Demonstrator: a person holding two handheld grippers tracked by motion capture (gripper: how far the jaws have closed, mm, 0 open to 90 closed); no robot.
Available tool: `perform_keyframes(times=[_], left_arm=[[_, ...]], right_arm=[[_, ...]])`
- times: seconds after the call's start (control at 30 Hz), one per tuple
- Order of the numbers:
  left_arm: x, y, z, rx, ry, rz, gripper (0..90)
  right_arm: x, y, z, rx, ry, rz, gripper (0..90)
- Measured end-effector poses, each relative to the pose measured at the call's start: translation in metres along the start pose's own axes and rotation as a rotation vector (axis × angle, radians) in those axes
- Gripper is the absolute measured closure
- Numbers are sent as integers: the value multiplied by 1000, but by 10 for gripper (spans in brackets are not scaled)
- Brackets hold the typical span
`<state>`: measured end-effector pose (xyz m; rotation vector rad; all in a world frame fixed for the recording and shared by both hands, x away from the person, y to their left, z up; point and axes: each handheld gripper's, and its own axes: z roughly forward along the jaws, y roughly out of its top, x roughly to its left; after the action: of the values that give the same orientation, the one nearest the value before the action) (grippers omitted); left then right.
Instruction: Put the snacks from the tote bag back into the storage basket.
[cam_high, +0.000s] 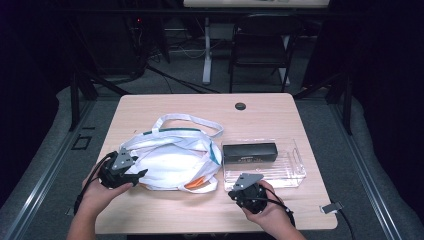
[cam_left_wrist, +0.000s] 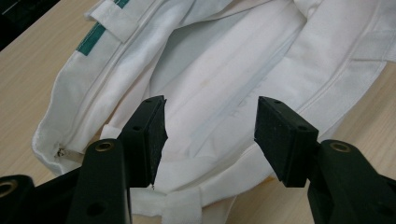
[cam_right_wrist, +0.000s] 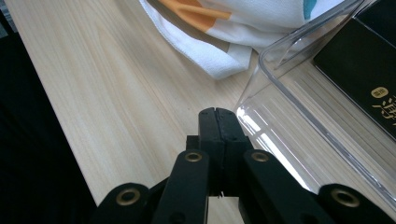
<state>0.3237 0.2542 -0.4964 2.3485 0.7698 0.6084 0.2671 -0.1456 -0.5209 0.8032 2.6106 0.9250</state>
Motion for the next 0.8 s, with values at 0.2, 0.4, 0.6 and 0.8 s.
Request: perform_keyframes(times=[0.2, 0.4, 0.6, 0.8], left_arm=[[0, 0, 1, 2, 6, 2, 437], [-1, 1, 1, 1, 6, 7, 437], [-1, 0, 2, 5, 4, 8, 437], [-1, 0, 3, 8, 6, 5, 437]], right_arm=[[1, -6, 7, -2, 12, -8, 900], [-1, -11, 10, -4, 5, 4, 900], [-1, -13, 13, -3, 18, 11, 887], [4, -14, 17, 2, 18, -8, 851]])
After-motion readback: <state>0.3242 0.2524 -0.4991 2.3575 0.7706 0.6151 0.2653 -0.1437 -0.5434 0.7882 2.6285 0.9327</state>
